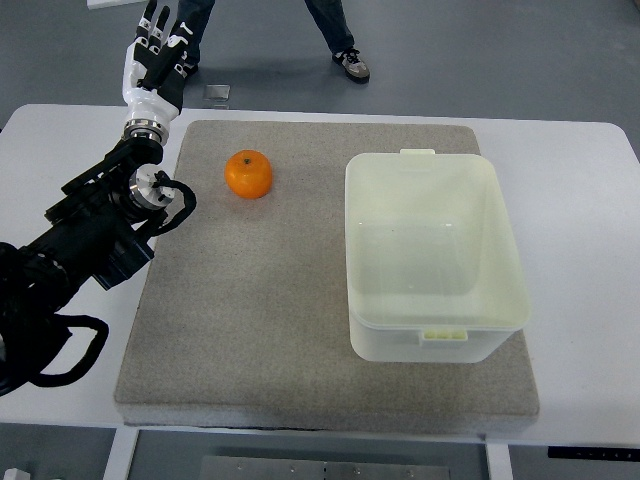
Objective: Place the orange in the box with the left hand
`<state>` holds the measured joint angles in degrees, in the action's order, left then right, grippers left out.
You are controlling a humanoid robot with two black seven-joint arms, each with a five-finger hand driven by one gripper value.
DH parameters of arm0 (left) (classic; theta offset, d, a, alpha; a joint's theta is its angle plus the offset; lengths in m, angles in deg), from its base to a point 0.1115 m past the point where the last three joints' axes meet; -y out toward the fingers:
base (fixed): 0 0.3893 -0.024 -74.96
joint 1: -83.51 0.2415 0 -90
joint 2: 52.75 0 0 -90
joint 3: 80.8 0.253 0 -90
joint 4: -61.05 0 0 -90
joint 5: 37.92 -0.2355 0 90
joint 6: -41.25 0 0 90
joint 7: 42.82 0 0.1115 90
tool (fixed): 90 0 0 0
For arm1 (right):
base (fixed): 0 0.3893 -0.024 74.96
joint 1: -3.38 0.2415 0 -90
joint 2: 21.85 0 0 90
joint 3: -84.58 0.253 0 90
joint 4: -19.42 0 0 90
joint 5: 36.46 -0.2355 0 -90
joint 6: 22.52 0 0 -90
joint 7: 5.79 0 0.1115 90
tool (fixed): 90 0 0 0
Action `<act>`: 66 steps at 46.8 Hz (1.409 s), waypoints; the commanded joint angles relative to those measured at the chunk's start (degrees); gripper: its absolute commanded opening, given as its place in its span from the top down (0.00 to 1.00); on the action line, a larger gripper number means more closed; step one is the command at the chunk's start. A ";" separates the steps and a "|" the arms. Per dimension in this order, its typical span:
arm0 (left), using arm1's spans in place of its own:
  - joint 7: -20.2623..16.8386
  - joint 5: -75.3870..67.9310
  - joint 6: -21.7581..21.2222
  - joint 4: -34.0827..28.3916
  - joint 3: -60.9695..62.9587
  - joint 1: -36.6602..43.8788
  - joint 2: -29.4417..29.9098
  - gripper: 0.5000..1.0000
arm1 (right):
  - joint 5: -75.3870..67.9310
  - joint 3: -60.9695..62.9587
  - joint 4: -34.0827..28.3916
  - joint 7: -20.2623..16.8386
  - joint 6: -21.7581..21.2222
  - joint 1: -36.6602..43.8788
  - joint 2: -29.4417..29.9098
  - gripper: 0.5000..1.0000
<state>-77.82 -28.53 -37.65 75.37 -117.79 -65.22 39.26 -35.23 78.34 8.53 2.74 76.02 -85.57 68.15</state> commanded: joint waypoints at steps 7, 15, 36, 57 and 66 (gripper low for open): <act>0.00 0.45 -0.11 -0.17 -0.36 -0.16 0.09 0.02 | 0.00 0.00 0.07 0.00 0.08 0.00 0.00 0.14; 0.00 0.45 0.32 -0.08 -0.45 -0.15 0.27 0.02 | 0.00 0.00 -0.02 0.00 -0.01 0.00 0.00 0.14; 0.00 0.36 -0.11 0.00 -0.09 -0.07 0.18 0.03 | 0.00 0.00 -0.02 0.00 -0.01 0.00 0.00 0.14; 0.00 -0.43 -0.11 -0.26 0.70 -0.07 0.71 0.02 | 0.00 0.00 -0.02 0.00 -0.01 0.00 0.00 0.14; 0.00 -0.52 -0.11 -0.35 0.78 -0.16 0.97 0.02 | 0.00 0.00 -0.02 0.00 -0.01 0.00 0.00 0.14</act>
<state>-77.82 -28.96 -37.70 75.05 -117.09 -65.39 40.11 -35.22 78.34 8.55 2.74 76.01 -85.57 68.15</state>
